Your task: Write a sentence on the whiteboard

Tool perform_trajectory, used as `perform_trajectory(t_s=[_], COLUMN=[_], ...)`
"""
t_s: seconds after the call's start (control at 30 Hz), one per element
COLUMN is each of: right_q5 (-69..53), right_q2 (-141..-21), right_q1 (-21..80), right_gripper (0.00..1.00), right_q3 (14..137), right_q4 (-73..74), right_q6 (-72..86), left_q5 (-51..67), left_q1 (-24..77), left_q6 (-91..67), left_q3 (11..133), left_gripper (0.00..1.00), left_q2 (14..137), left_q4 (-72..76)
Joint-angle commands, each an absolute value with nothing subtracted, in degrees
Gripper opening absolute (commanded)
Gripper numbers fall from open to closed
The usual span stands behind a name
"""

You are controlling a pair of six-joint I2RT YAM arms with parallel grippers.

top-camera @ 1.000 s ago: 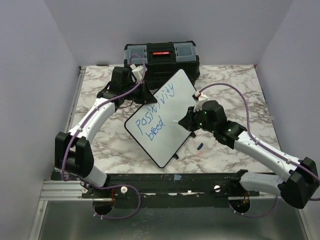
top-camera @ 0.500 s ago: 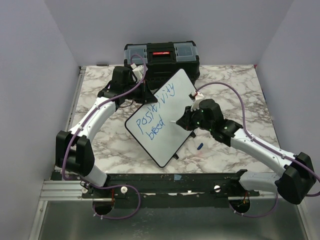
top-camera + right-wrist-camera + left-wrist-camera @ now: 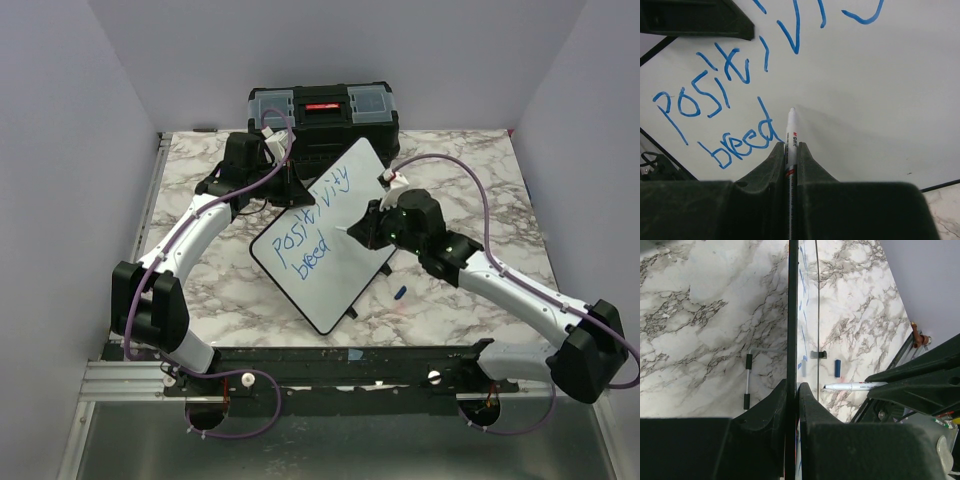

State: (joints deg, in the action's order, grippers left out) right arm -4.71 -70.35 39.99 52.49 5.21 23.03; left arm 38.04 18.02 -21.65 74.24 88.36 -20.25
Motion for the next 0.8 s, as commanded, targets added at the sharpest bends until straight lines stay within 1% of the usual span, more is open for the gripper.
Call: perform_trajectory(t_s=[0.0,0.77], right_q5=[-3.0,-8.2], right_q2=[-71.9,-77.2], right_q1=[39.7,40.5], right_gripper=[0.01,0.01], right_q3=[54.6,56.3], right_q4=[3.3,3.8], right_q6=[23.9,23.5], left_q5=[36.7,37.1], left_q1=[18.9,18.9], left_q6=[-16.6,-16.2], left_q3=[75.1,75.0], left_gripper=[0.0,0.0], left_q2=[89.3,89.4], left_q4=[-21.1,-21.1])
